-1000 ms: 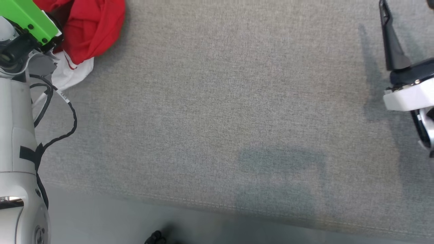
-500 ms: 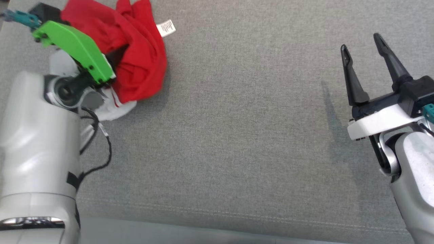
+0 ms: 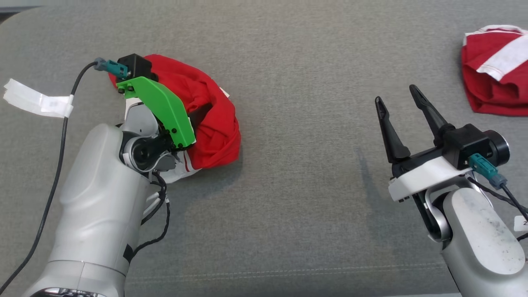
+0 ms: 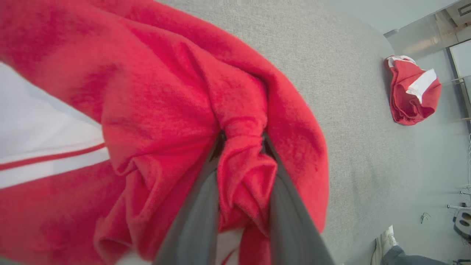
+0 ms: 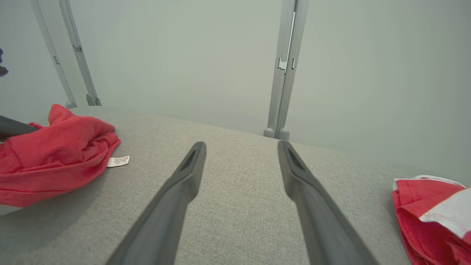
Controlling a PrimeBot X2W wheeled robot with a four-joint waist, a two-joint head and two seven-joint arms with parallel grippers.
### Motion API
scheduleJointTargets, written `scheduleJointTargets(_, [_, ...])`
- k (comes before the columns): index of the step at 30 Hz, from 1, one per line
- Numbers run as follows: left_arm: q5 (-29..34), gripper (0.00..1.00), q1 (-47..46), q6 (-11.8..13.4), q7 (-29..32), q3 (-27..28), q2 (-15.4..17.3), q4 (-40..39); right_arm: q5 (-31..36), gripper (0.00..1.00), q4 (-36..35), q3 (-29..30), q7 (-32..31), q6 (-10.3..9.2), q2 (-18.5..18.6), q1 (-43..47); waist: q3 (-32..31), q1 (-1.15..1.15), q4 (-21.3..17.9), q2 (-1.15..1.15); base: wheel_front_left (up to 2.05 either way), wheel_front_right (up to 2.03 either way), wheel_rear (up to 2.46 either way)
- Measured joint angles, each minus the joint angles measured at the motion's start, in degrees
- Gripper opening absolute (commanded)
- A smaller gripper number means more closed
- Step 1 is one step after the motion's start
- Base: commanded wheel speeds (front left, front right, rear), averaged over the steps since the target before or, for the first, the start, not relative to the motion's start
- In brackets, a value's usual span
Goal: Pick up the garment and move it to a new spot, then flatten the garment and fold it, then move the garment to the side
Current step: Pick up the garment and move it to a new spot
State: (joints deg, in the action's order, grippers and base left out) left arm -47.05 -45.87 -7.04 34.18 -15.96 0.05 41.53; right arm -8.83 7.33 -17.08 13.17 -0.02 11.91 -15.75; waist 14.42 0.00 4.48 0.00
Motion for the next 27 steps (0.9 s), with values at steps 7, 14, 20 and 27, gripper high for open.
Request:
scheduleJointTargets(7, [-5.33,0.0,0.35,0.0,-0.53,-7.77,1.12,-3.41,-0.41,1.0,0.45,-0.19,0.49,-0.05,-1.36,0.85,-1.84,0.0,-5.82,0.0,0.0,0.0,0.0])
scheduleJointTargets(14, [-7.6,0.0,0.66,-0.01,-2.19,-17.81,1.22,-8.33,-0.81,1.0,0.98,-0.53,0.76,-0.14,-2.76,1.24,-2.65,0.0,-11.77,0.0,0.0,0.0,0.0])
scheduleJointTargets(20, [-6.6,0.0,0.93,1.77,-6.72,-22.1,1.29,-9.6,-0.82,1.0,1.46,-1.88,1.0,-0.01,-4.15,1.24,-2.66,0.0,-16.84,0.0,0.0,0.0,0.0])
scheduleJointTargets(27, [-5.28,1.0,3.91,4.1,-11.96,-26.38,1.83,-8.77,-0.83,1.0,2.67,-1.77,1.16,0.42,-4.47,1.18,-2.09,0.0,-22.39,0.0,0.0,0.0,0.0])
